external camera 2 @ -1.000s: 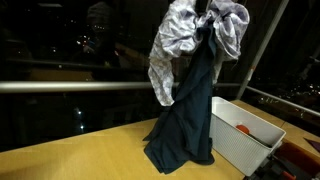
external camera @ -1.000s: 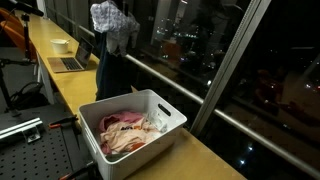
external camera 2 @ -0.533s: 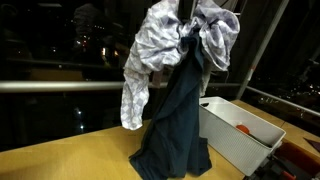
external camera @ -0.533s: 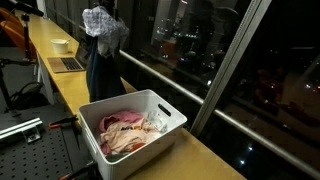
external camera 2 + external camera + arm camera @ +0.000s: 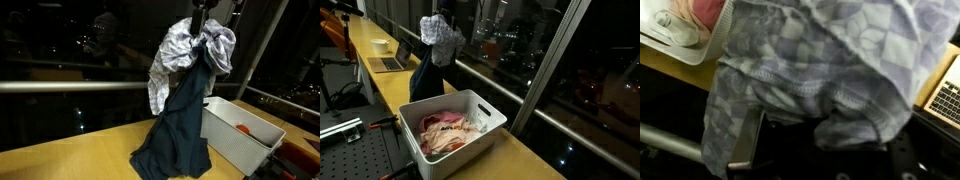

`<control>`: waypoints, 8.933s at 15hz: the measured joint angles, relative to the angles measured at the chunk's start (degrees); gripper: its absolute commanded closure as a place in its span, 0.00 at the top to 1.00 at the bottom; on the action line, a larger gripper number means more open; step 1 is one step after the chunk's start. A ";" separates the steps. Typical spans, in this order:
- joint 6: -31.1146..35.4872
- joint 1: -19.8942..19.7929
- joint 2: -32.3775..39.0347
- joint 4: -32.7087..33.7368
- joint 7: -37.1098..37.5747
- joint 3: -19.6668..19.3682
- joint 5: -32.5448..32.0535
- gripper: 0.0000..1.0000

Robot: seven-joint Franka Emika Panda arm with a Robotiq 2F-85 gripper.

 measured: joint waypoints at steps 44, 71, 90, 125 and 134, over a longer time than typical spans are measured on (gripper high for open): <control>45.03 -1.29 -32.50 -66.33 -5.79 0.51 -5.89 0.25; 64.55 -16.42 -19.09 -66.66 -20.63 -11.50 -5.05 1.00; 72.15 -18.02 2.12 -52.48 -15.13 -17.32 -9.54 1.00; 55.40 -1.17 -36.21 -74.57 14.56 -16.86 -27.27 0.01; 53.93 -0.90 -41.90 -74.01 -2.76 -5.36 4.35 0.30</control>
